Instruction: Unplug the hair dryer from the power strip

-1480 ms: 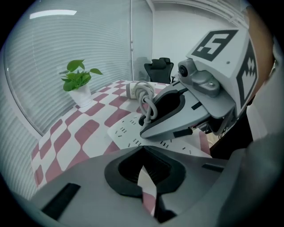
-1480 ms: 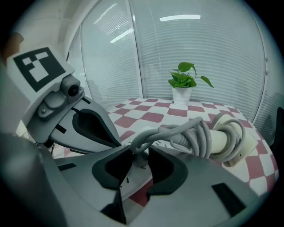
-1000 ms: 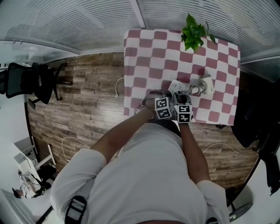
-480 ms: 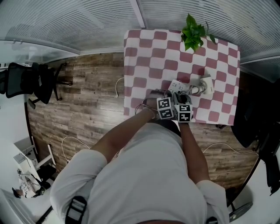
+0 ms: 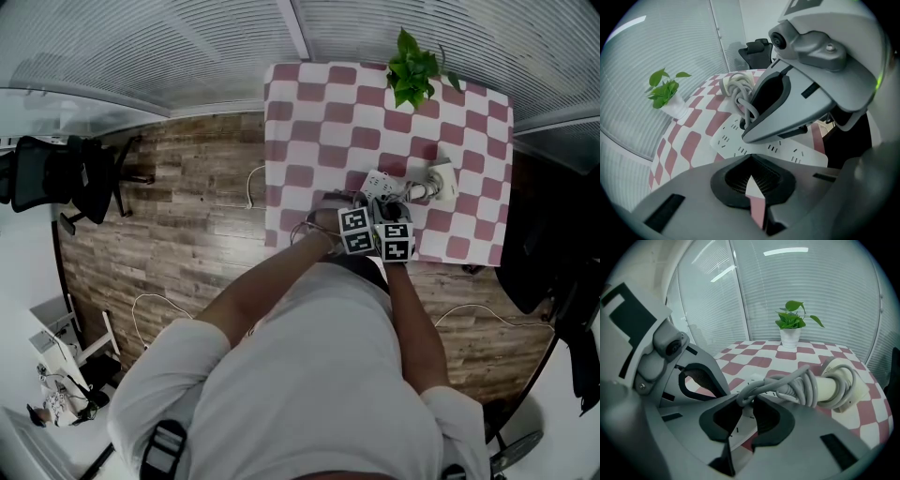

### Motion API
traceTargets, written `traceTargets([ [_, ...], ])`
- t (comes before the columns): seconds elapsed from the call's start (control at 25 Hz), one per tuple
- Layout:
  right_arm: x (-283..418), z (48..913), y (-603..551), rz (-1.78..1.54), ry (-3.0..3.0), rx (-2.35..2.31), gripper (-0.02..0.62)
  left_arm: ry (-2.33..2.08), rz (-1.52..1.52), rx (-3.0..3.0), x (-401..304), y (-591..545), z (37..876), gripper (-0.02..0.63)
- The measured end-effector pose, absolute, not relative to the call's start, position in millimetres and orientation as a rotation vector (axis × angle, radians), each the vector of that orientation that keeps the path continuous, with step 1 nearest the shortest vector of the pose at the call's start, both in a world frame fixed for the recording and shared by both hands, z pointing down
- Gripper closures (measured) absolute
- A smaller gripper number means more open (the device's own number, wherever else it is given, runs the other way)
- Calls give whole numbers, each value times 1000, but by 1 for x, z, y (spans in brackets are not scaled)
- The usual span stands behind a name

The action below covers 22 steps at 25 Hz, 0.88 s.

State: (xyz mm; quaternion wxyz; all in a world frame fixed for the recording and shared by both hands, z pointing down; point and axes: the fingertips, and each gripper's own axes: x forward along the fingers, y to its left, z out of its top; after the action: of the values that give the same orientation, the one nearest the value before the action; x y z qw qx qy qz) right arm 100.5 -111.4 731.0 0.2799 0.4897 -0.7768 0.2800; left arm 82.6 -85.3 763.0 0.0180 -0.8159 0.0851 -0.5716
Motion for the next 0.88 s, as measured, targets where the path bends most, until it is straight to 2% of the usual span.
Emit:
traceTargets([
  [0.88,107,722,-111,823,-2130,1374,522,264,-1801,-2517,83,-84,763,577],
])
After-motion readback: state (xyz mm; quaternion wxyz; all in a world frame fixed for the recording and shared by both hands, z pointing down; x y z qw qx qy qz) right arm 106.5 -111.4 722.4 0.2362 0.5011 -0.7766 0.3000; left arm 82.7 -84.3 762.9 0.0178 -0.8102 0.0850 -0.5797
